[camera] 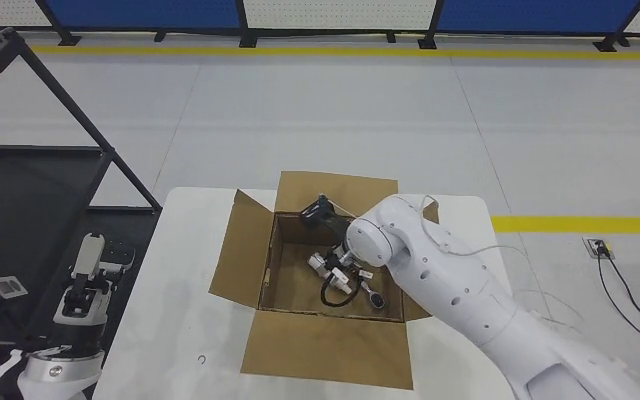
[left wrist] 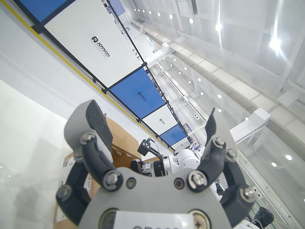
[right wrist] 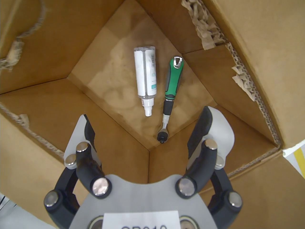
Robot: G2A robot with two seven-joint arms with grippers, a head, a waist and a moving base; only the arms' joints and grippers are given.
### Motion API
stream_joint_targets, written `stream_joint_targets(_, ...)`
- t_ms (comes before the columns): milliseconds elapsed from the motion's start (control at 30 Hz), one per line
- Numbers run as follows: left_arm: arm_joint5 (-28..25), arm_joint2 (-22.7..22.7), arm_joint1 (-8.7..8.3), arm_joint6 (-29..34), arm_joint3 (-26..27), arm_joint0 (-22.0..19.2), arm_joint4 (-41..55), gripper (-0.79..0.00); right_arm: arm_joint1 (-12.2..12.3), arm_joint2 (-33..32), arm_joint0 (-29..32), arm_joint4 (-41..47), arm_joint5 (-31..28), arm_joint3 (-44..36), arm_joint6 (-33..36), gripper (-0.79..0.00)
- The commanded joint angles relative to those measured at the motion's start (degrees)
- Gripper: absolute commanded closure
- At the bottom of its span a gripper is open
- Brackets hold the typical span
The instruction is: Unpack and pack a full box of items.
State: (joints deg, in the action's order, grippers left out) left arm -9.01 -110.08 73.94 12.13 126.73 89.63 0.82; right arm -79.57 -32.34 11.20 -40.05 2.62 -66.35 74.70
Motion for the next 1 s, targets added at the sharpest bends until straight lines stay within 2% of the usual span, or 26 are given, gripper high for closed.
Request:
stream_joint_targets(0,0.04,-0.07,-0.04,0.08,0.01,-0.03,0.08,-0.785,-0.4,-0.35,-0.14,1.83,-2.21,3.63,-1.62,-0.785)
stream_joint_targets(133,0.39,-0.12,-0.13,0.19,-0.1,-0.31,-0.13,-0.785,-0.72,-1.53,-0.01,4.37,-5.7,9.01,-4.18,-0.785)
stream_joint_targets(533,0.42,-0.11,-0.14,0.2,-0.11,-0.34,-0.13,-0.785,-0.73,-1.56,-0.01,4.44,-5.93,9.25,-4.11,-0.785)
stream_joint_targets(667,0.42,-0.11,-0.14,0.2,-0.11,-0.34,-0.13,-0.785,-1.25,0.69,0.27,-0.68,-3.08,9.01,-3.28,-0.785)
stream_joint_targets(967,0.42,-0.11,-0.14,0.2,-0.11,-0.34,-0.13,-0.785,-3.93,5.35,-0.89,-6.5,-3.89,13.75,-0.89,-0.785)
